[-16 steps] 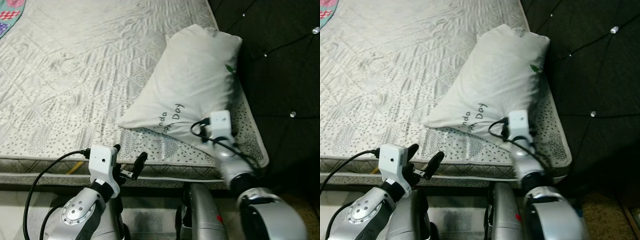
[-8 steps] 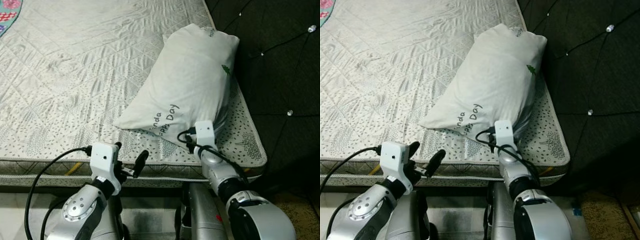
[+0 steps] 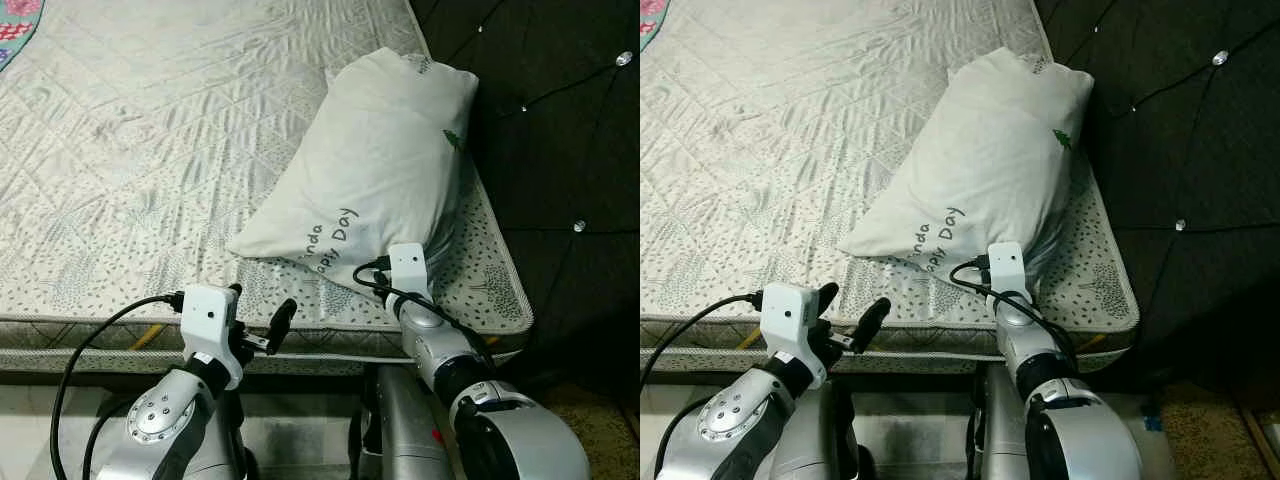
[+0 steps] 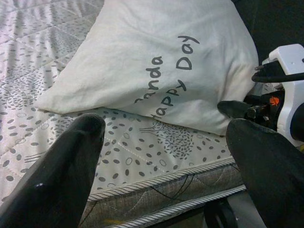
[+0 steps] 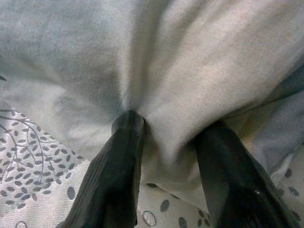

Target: Clean up the room

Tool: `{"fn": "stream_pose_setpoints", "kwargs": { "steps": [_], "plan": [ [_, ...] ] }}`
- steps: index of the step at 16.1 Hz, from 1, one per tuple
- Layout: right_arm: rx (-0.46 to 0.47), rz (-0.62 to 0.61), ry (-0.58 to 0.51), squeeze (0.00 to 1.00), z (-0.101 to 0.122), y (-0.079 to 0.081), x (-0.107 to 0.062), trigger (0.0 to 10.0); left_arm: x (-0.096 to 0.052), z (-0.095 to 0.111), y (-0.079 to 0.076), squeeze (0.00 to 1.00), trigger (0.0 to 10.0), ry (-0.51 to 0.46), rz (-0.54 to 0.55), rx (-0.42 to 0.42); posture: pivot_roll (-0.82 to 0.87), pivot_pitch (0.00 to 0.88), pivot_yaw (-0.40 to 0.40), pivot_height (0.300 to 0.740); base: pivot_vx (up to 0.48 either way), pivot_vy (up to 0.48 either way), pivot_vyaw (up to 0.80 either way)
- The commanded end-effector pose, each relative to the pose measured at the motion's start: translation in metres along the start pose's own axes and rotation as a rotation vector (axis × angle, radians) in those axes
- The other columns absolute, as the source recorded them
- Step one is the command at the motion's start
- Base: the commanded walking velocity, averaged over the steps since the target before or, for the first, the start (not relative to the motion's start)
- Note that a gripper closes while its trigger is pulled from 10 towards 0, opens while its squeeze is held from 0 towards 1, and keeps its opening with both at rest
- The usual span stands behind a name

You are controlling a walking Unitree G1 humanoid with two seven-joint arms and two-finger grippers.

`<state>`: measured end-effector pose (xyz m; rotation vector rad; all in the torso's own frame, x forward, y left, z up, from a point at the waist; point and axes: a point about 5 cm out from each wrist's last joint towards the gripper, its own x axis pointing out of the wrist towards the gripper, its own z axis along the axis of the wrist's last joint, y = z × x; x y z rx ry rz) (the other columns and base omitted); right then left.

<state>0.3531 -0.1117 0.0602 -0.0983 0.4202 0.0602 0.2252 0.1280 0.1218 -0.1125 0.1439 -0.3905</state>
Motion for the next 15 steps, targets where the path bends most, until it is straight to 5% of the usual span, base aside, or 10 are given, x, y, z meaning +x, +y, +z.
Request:
{"fn": "stream_pose_setpoints", "kwargs": {
  "steps": [1, 9, 15],
  "plan": [
    [0.02, 0.006, 0.036, 0.0, -0.006, 0.007, -0.001, 0.0, 0.0, -0.001, -0.001, 0.0, 10.0, 0.0, 0.003, 0.005, 0.11, 0.206, -0.043, 0.568, 0.0, 0.0, 0.0],
    [0.132, -0.03, 0.025, 0.0, 0.002, 0.017, 0.0, 0.0, 0.002, 0.003, 0.001, 0.0, 10.0, -0.02, 0.021, 0.022, 0.13, 0.18, -0.05, 0.568, 0.0, 0.0, 0.0],
    [0.159, -0.159, -0.027, 0.0, 0.014, -0.02, 0.003, 0.0, 0.006, 0.005, 0.005, 0.0, 10.0, -0.038, 0.045, 0.032, 0.12, 0.153, -0.052, 0.568, 0.0, 0.0, 0.0]
  ]
}}
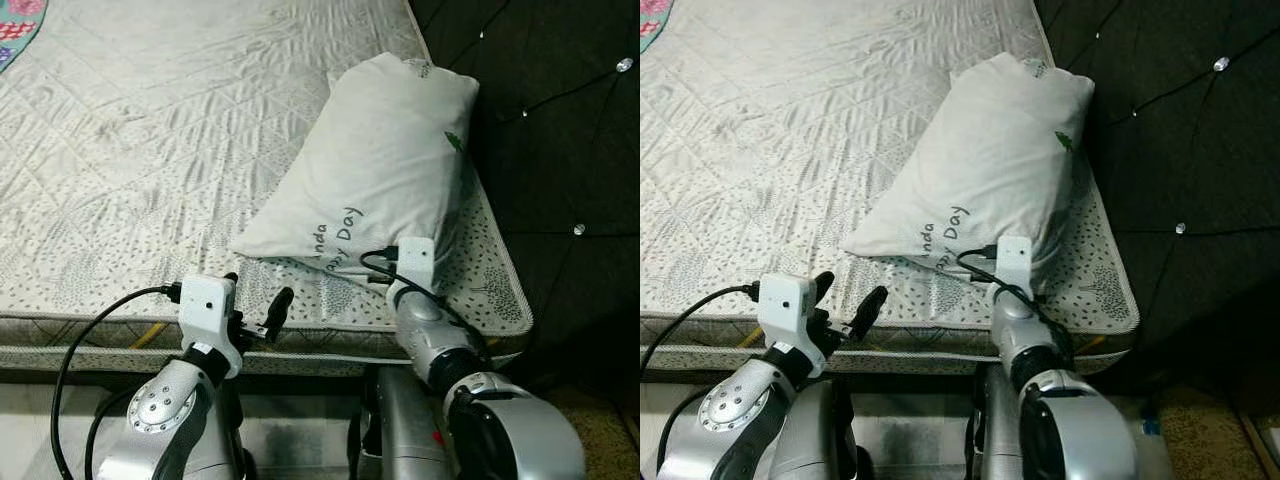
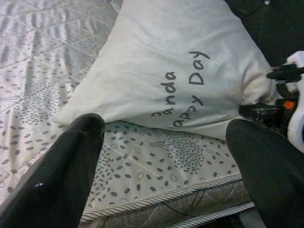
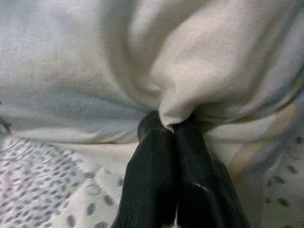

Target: Clean up the room

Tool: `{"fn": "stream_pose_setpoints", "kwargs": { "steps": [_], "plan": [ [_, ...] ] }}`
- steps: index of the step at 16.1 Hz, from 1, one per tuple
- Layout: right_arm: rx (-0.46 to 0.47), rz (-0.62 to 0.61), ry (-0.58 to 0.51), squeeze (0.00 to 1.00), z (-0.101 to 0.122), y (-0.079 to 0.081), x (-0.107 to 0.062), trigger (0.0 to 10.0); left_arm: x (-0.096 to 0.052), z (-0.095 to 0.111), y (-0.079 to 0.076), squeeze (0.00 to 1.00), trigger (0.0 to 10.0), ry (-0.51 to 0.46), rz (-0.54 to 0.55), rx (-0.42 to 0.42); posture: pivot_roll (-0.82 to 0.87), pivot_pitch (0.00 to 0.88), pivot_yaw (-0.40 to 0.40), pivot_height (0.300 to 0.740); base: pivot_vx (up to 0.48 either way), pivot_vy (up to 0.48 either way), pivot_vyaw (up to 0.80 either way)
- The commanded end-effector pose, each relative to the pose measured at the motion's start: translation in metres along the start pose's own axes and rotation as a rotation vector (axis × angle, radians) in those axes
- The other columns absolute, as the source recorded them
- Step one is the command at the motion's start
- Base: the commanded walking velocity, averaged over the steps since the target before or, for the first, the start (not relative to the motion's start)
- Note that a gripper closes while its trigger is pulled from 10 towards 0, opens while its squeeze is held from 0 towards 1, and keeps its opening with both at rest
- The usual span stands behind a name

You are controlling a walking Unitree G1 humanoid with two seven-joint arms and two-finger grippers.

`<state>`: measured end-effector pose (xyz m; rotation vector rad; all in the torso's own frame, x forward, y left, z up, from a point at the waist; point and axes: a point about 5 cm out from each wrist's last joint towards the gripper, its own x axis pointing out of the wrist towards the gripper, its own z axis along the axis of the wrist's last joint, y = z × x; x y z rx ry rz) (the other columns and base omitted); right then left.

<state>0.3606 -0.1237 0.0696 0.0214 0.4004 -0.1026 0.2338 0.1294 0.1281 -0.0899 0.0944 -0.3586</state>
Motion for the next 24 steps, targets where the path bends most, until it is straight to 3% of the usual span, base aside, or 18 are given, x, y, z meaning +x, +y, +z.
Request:
{"fn": "stream_pose_setpoints", "kwargs": {
  "steps": [1, 5, 6, 7, 8, 10, 13, 16, 17, 18, 20, 24],
  "plan": [
    [0.009, -0.05, -0.029, 0.0, 0.011, -0.015, 0.003, 0.0, 0.0, -0.003, 0.002, 0.0, 10.0, 0.006, 0.022, 0.005, 0.11, 0.15, -0.051, 0.568, 0.0, 0.0, 0.0],
    [0.017, -0.133, -0.089, 0.0, 0.036, -0.045, 0.008, 0.0, 0.003, -0.003, 0.004, 0.0, 10.0, 0.003, 0.026, 0.011, 0.1, 0.132, -0.049, 0.568, 0.0, 0.0, 0.0],
    [0.021, -0.169, -0.117, 0.0, 0.048, -0.058, 0.009, 0.0, 0.004, -0.003, 0.005, 0.0, 10.0, 0.001, 0.024, 0.012, 0.1, 0.129, -0.047, 0.568, 0.0, 0.0, 0.0],
    [0.021, -0.236, -0.169, 0.0, 0.069, -0.081, 0.009, 0.0, 0.006, -0.002, 0.006, 0.0, 10.0, -0.003, 0.021, 0.016, 0.1, 0.124, -0.045, 0.568, 0.0, 0.0, 0.0],
    [0.021, -0.236, -0.169, 0.0, 0.069, -0.081, 0.009, 0.0, 0.006, -0.002, 0.006, 0.0, 10.0, -0.003, 0.021, 0.016, 0.1, 0.124, -0.045, 0.568, 0.0, 0.0, 0.0],
    [0.027, -0.335, -0.259, 0.0, 0.103, -0.117, 0.003, 0.0, 0.009, 0.0, 0.009, 0.0, 10.0, -0.013, 0.023, 0.025, 0.09, 0.11, -0.04, 0.568, 0.0, 0.0, 0.0],
    [0.015, -0.37, -0.298, 0.0, 0.119, -0.134, -0.001, 0.0, 0.01, 0.001, 0.011, 0.0, 10.0, -0.017, 0.026, 0.029, 0.09, 0.105, -0.036, 0.568, 0.0, 0.0, 0.0],
    [-0.026, -0.437, -0.357, 0.0, 0.141, -0.165, -0.012, 0.0, 0.012, 0.001, 0.013, 0.0, 10.0, -0.022, 0.028, 0.035, 0.07, 0.1, -0.026, 0.568, 0.0, 0.0, 0.0],
    [-0.048, -0.489, -0.361, 0.0, 0.143, -0.192, -0.021, 0.0, 0.012, 0.001, 0.014, 0.0, 10.0, -0.024, 0.025, 0.035, 0.06, 0.099, -0.023, 0.568, 0.0, 0.0, 0.0],
    [-0.064, -0.518, -0.352, 0.0, 0.139, -0.206, -0.026, 0.0, 0.013, 0.001, 0.013, 0.0, 10.0, -0.024, 0.022, 0.035, 0.05, 0.098, -0.021, 0.568, 0.0, 0.0, 0.0],
    [-0.081, -0.537, -0.341, 0.0, 0.132, -0.215, -0.029, 0.0, 0.014, 0.001, 0.013, 0.0, 10.0, -0.024, 0.02, 0.033, 0.04, 0.098, -0.016, 0.568, 0.0, 0.0, 0.0],
    [-0.072, -0.653, -0.272, 0.0, 0.086, -0.252, -0.045, 0.0, 0.018, 0.0, 0.013, 0.0, 10.0, -0.025, -0.005, 0.032, 0.01, 0.096, 0.006, 0.568, 0.0, 0.0, 0.0]
  ]
}}
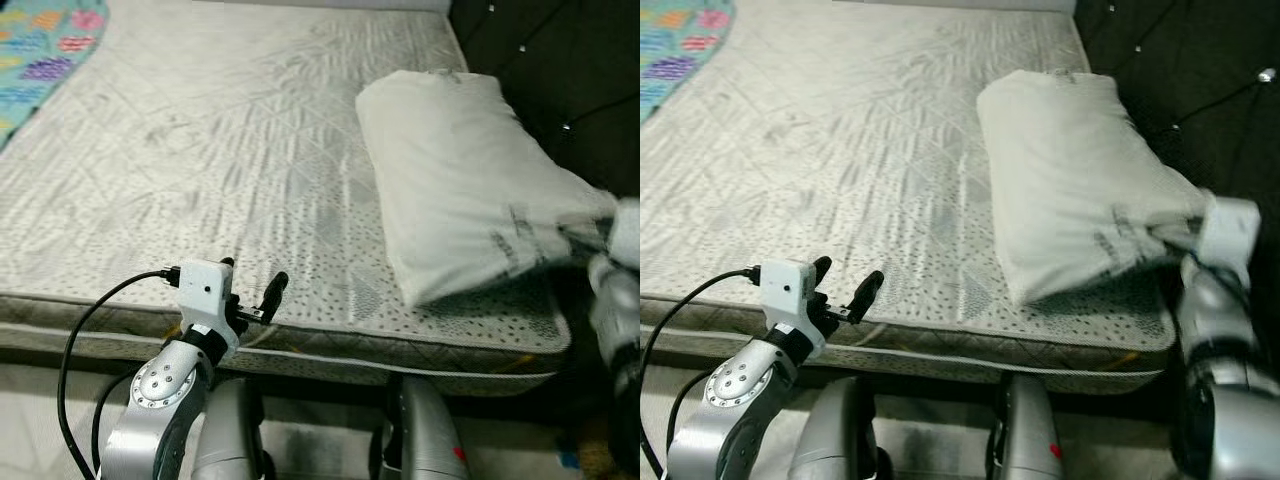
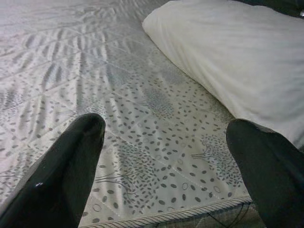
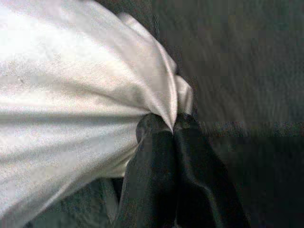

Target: Clean up the room

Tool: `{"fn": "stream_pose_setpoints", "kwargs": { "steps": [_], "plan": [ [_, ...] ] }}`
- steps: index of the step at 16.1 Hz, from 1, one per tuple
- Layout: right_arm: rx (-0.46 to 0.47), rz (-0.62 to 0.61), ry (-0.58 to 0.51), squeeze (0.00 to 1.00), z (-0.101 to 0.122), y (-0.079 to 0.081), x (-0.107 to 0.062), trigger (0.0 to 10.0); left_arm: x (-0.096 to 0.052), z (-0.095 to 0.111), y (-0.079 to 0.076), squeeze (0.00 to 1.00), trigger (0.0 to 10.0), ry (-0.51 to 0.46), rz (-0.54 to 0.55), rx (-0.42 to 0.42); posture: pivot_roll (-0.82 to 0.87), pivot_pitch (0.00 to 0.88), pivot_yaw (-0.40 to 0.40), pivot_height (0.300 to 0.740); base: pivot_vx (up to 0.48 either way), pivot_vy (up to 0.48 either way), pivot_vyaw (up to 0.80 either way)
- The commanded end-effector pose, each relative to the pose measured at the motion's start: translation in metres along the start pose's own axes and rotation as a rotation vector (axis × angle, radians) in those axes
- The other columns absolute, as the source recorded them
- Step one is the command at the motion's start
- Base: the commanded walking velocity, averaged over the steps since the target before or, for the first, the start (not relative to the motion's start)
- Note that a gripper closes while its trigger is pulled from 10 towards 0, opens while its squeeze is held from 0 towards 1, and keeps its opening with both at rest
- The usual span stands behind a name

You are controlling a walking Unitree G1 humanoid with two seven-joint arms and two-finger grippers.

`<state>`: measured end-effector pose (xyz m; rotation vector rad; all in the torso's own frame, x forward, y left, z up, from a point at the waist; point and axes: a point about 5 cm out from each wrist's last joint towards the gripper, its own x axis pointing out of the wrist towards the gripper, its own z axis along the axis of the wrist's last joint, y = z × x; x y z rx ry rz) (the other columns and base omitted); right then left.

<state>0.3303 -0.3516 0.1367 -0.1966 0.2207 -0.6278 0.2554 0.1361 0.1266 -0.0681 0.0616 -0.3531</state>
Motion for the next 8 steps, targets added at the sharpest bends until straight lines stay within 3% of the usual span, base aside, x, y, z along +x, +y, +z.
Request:
{"fn": "stream_pose_setpoints", "kwargs": {
  "steps": [1, 4, 8],
  "plan": [
    [0.037, -0.123, -0.06, 0.0, 0.012, -0.034, 0.003, 0.0, 0.001, -0.001, 0.0, 0.0, 10.0, 0.003, -0.014, 0.007, 0.01, 0.094, 0.01, 0.568, 0.0, 0.0, 0.0],
    [0.0, -0.115, -0.059, 0.0, -0.012, -0.038, -0.007, 0.0, 0.002, -0.002, -0.001, 0.0, 10.0, 0.006, -0.029, 0.008, -0.01, 0.096, 0.021, 0.568, 0.0, 0.0, 0.0],
    [-0.012, -0.113, -0.091, 0.0, -0.022, -0.04, -0.025, 0.0, 0.004, -0.004, -0.003, 0.0, 10.0, 0.008, -0.049, 0.006, -0.02, 0.089, 0.028, 0.568, 0.0, 0.0, 0.0]
  ]
}}
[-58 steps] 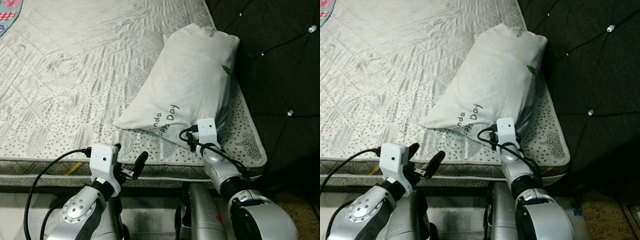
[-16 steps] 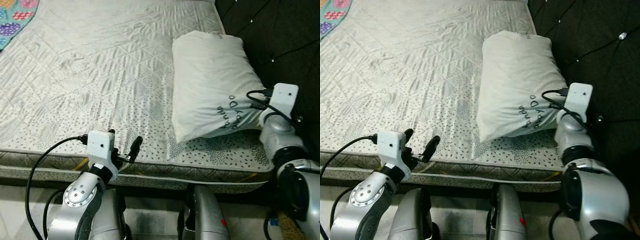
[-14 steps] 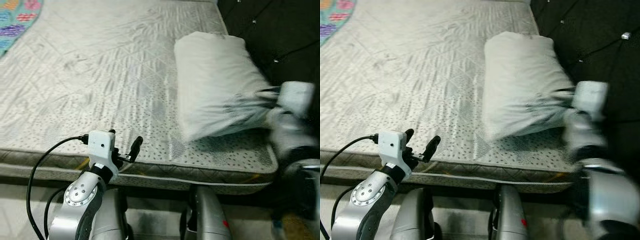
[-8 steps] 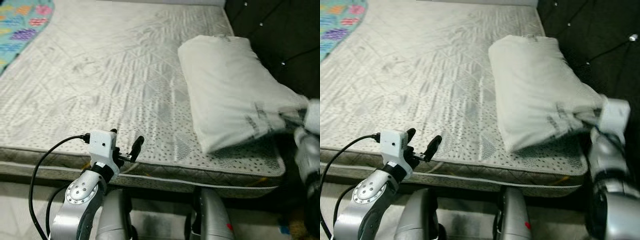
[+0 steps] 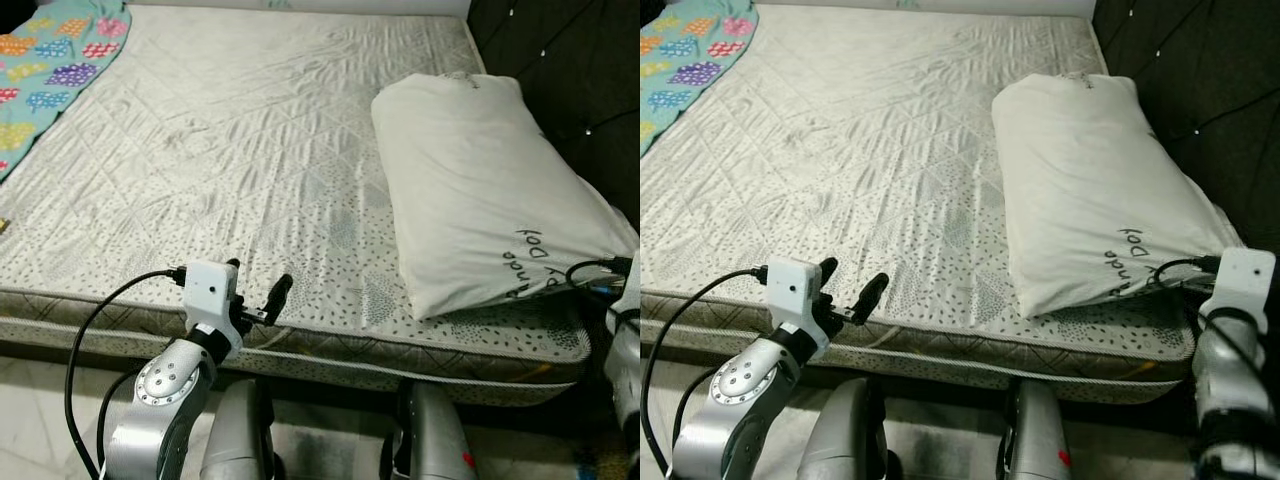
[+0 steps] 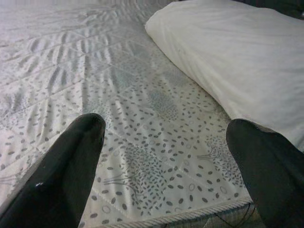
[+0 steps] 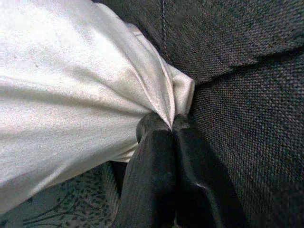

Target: Clean up the room

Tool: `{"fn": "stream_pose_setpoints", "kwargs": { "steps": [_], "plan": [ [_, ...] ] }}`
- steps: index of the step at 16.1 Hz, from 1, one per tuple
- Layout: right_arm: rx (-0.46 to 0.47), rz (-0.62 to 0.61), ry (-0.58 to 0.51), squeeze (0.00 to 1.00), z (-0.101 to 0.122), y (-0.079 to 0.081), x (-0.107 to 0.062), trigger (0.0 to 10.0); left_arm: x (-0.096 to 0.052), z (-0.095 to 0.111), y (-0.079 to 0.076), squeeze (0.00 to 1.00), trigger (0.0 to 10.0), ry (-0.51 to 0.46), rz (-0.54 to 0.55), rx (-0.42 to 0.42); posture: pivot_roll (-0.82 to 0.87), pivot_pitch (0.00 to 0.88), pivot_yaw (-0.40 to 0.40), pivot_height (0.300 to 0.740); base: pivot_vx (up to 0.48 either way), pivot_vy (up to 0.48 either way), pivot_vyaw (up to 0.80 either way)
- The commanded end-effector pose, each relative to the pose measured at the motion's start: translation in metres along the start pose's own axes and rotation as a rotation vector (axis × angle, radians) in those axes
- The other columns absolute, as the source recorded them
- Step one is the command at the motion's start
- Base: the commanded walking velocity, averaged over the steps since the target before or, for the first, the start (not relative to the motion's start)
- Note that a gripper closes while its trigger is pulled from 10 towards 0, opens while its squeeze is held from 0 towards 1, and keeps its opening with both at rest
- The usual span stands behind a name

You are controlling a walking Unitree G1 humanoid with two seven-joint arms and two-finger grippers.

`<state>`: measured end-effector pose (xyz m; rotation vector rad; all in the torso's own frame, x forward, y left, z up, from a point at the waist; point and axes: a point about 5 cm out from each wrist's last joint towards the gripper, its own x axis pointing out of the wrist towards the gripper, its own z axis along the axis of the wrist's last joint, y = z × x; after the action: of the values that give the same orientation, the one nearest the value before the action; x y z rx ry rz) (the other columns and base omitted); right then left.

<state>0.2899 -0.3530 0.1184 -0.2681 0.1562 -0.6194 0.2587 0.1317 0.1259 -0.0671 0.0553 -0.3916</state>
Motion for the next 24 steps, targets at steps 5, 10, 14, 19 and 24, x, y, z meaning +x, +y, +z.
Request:
{"fn": "stream_pose_setpoints", "kwargs": {
  "steps": [5, 10, 14, 19, 24],
  "plan": [
    [-0.019, -0.052, 0.013, 0.0, -0.008, -0.017, -0.038, 0.0, 0.002, -0.005, -0.002, 0.0, 10.0, 0.013, -0.027, 0.001, -0.03, 0.087, 0.033, 0.568, 0.0, 0.0, 0.0],
    [-0.051, -0.004, 0.085, 0.0, -0.026, -0.011, -0.067, 0.0, 0.004, -0.004, -0.003, 0.0, 10.0, 0.01, -0.039, 0.0, -0.05, 0.082, 0.036, 0.568, 0.0, 0.0, 0.0],
    [-0.076, 0.0, 0.116, 0.0, -0.029, -0.016, -0.076, 0.0, 0.004, -0.006, -0.004, 0.0, 10.0, 0.011, -0.04, -0.003, -0.05, 0.09, 0.036, 0.568, 0.0, 0.0, 0.0],
    [-0.126, -0.015, 0.145, 0.0, -0.033, -0.031, -0.086, 0.0, 0.004, -0.008, -0.006, 0.0, 10.0, 0.014, -0.047, -0.01, -0.08, 0.107, 0.035, 0.568, 0.0, 0.0, 0.0],
    [-0.137, -0.022, 0.173, 0.0, -0.039, -0.038, -0.1, 0.0, 0.006, -0.011, -0.01, 0.0, 10.0, 0.022, -0.063, -0.017, -0.09, 0.114, 0.041, 0.568, 0.0, 0.0, 0.0]
  ]
}}
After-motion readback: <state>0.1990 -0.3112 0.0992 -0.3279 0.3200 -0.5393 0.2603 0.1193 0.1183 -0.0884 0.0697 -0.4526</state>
